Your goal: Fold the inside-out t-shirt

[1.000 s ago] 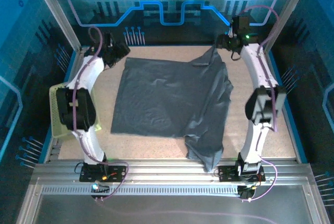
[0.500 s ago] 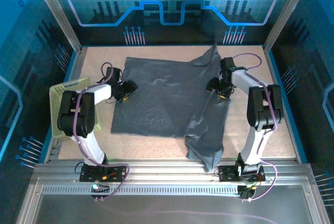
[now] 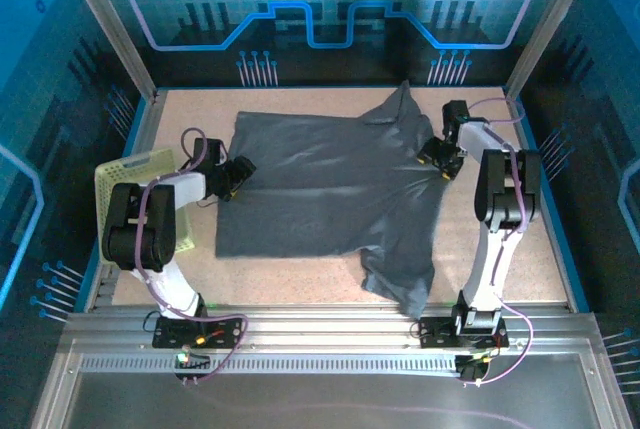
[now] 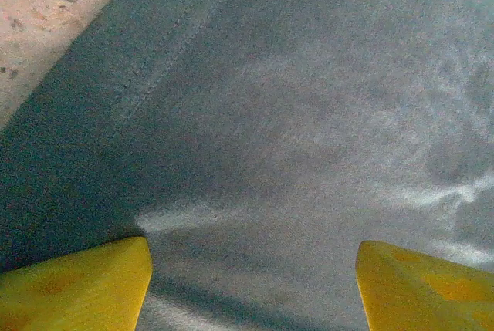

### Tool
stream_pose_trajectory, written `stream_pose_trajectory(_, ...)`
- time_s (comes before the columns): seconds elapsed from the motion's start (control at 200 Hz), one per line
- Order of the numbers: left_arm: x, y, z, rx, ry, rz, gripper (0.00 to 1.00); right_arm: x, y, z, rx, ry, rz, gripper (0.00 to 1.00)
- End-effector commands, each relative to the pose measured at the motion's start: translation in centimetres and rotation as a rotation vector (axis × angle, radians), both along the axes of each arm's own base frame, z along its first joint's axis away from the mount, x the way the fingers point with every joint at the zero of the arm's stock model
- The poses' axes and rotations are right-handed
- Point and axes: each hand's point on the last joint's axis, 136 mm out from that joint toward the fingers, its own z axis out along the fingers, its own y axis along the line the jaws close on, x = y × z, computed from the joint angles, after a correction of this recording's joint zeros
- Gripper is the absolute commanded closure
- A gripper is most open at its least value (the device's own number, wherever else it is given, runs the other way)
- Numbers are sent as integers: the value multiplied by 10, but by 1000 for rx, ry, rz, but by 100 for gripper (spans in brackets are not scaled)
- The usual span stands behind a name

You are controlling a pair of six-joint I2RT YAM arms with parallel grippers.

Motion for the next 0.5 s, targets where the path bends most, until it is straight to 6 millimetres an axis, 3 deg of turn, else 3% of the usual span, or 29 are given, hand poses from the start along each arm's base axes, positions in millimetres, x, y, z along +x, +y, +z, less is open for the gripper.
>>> stream_pose_trajectory(0.0,-6,9,-8,26,38,44,26,35,-25,12,-87,-49,-15,29)
stream_pose_trajectory(0.11,6,-7,-1,-1,36,-24,24,55,-30,38,-100,-82,21,29)
stream_pose_trajectory(0.195,3,-11,17,42,14,-45,20,45,-25,74,-135,-120,70,29)
stream_pose_trajectory(0.27,-8,-6,36,113,9,-50,18,18,-4,100,-125,-164,132,28)
stream_pose_trajectory(0.33,-20,-4,51,174,-4,-65,16,-15,16,106,-84,-172,167,28)
stream_pose_trajectory(0.415,-39,-15,66,244,-22,-131,15,-64,51,96,7,-163,225,28)
stream_pose_trajectory(0.495,-54,-28,62,237,-21,-188,14,-103,72,78,27,-116,275,28)
